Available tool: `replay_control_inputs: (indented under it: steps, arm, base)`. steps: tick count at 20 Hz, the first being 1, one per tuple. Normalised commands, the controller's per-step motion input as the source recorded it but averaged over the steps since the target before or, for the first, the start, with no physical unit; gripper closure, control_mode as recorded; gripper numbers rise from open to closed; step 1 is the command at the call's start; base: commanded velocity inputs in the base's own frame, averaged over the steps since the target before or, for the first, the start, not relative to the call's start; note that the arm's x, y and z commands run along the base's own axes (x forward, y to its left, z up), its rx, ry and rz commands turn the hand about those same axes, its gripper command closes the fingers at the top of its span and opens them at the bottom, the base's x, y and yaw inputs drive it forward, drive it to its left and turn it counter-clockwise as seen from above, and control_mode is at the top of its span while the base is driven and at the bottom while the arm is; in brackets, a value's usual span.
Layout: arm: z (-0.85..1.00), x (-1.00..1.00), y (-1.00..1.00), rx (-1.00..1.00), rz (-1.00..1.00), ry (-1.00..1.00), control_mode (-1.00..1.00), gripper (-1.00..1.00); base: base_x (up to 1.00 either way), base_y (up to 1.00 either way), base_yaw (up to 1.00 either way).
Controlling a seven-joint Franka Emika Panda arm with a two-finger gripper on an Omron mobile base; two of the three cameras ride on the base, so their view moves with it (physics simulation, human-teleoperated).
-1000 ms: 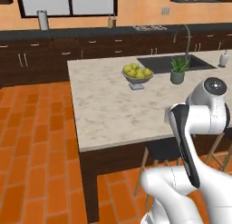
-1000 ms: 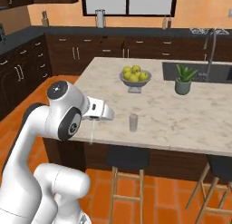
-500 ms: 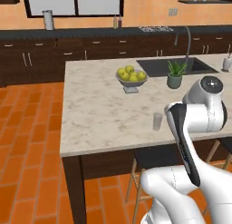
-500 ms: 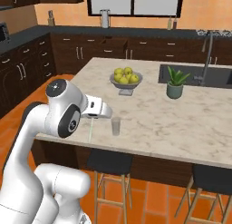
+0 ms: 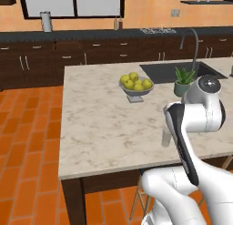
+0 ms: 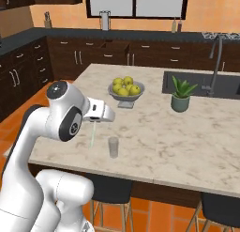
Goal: Take a straw from the drawer in front and place it inside the glass cup on the dining counter.
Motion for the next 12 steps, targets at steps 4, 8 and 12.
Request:
replay_control_inputs:
  steps: [4,8,12]
  arm:
    - [0.3,-0.03,-0.14,0.14,0.12,-0.11,-1.0,1.0]
    - [0.34,-0.06,-0.44,0.22,0.32,-0.24,-1.0,1.0]
    - [0.2,0.0,-0.26,0.21,0.4,-0.22,-1.0,1.0]
  base:
    - [0.04,0.0,0.02]
    - [0.0,0.0,0.0]
    - [0.0,0.0,0.0]
